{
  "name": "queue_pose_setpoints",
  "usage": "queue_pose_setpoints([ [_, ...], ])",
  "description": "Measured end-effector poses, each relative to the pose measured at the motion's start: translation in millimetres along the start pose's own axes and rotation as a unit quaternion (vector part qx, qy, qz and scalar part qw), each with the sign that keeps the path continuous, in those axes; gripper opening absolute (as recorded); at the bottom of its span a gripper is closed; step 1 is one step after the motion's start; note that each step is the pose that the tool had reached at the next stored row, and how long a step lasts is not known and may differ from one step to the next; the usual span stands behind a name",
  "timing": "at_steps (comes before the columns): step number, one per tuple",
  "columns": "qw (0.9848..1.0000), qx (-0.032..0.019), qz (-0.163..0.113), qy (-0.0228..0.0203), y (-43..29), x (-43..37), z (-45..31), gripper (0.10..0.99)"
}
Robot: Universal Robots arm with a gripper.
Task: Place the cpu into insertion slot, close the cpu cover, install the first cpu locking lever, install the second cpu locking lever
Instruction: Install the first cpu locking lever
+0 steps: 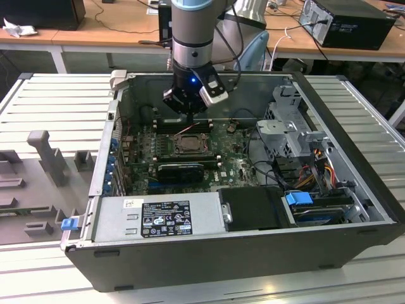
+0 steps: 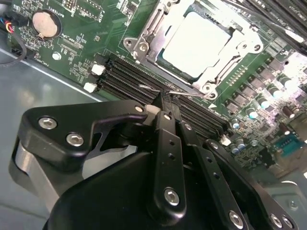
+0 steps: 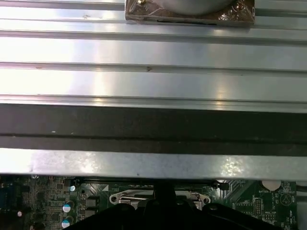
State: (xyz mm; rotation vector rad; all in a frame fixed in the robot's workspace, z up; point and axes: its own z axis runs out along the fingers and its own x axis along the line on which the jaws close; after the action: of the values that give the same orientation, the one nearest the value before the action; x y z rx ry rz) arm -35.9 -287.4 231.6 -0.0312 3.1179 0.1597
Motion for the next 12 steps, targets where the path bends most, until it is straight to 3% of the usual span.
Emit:
queue_pose_setpoints([
  [7, 1.0000, 0.0009, -0.002, 0.0002, 1.0, -10.8, 9.1, 0.106],
  [12, 1.0000, 0.0009, -0.002, 0.0002, 0.3, -11.1, 14.8, 0.106],
])
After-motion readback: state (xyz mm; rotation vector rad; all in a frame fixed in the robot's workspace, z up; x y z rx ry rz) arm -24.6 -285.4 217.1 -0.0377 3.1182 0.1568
